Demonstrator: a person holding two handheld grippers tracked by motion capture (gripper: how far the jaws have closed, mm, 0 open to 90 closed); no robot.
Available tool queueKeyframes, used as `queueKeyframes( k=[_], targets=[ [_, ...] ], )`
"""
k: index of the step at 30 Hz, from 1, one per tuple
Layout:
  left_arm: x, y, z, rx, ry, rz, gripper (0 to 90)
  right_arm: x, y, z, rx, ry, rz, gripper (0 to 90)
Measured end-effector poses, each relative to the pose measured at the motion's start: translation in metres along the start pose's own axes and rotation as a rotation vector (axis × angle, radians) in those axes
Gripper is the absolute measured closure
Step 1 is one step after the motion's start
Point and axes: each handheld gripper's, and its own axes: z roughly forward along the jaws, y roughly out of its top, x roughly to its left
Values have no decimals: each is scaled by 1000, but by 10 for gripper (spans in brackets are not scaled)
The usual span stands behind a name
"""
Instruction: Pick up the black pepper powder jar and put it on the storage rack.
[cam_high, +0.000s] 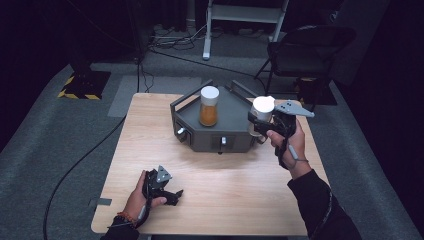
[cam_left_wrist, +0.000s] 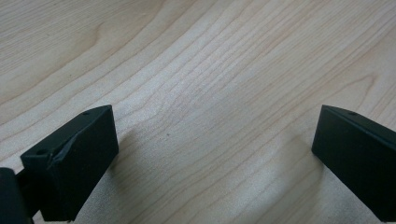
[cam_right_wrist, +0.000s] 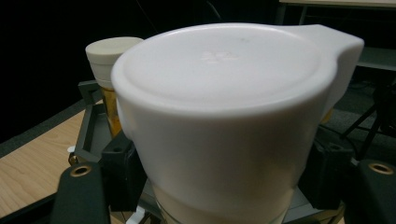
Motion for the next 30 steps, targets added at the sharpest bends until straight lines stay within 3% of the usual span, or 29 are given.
queueKeyframes(
  k=[14,30],
  targets=[
    [0,0,0,-1,0,2,4,6,6,25,-2,0,6,289],
    [1,0,0,-1,-5,4,4,11,4,59,15,-40,25,289]
  ],
)
